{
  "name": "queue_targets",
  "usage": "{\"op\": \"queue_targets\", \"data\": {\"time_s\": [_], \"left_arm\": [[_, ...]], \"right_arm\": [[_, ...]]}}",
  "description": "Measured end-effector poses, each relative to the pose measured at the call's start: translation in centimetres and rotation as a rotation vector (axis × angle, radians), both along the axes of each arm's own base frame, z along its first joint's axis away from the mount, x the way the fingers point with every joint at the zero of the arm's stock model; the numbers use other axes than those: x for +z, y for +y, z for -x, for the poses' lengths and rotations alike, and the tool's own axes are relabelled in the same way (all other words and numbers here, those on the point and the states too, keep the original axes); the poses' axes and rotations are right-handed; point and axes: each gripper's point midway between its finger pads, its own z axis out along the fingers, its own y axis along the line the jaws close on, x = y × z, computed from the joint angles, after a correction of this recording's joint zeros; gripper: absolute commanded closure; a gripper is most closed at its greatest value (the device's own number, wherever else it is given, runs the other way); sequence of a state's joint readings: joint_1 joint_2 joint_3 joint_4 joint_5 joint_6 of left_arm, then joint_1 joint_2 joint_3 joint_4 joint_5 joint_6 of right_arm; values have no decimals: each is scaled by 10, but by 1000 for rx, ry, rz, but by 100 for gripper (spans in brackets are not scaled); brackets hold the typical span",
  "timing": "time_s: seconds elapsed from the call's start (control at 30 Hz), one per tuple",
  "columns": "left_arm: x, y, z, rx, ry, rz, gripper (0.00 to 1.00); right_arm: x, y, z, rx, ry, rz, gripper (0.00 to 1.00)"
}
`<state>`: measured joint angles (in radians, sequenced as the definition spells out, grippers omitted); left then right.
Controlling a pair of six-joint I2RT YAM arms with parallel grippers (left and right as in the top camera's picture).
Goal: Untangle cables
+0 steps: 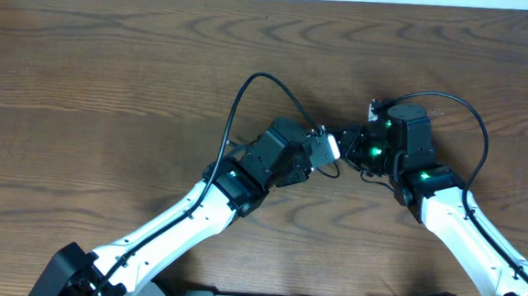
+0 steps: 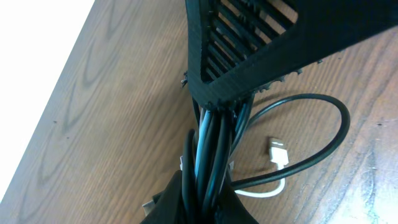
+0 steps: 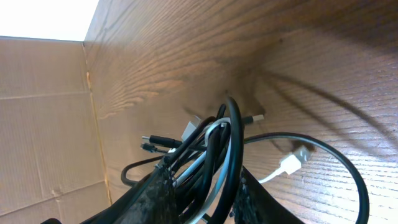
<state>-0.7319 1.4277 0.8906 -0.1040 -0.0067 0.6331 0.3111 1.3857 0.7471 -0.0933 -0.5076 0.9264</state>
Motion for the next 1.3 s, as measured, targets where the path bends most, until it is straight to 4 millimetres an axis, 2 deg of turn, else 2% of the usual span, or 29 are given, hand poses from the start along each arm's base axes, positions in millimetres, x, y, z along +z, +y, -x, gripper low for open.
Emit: {"op": "queue_targets", "data": {"time_s": [0.1, 0.43, 0.67, 1.03, 1.3], "left_arm": [[1, 0, -1, 5, -7, -2, 92], [0, 0, -1, 6, -7, -7, 92], [-3, -2, 0, 28, 3, 25, 92], [-3, -2, 0, 108, 59, 99, 92], [-4, -10, 7, 119, 65, 107, 92]], "right_arm": [[0, 0, 0, -4, 4, -2, 77], [-6, -2, 7, -25, 80, -7, 80], [-11, -5, 13, -57, 154, -13, 76], [-11, -5, 13, -138, 244, -71, 81], [-14, -8, 13, -191, 292, -89, 80]]}}
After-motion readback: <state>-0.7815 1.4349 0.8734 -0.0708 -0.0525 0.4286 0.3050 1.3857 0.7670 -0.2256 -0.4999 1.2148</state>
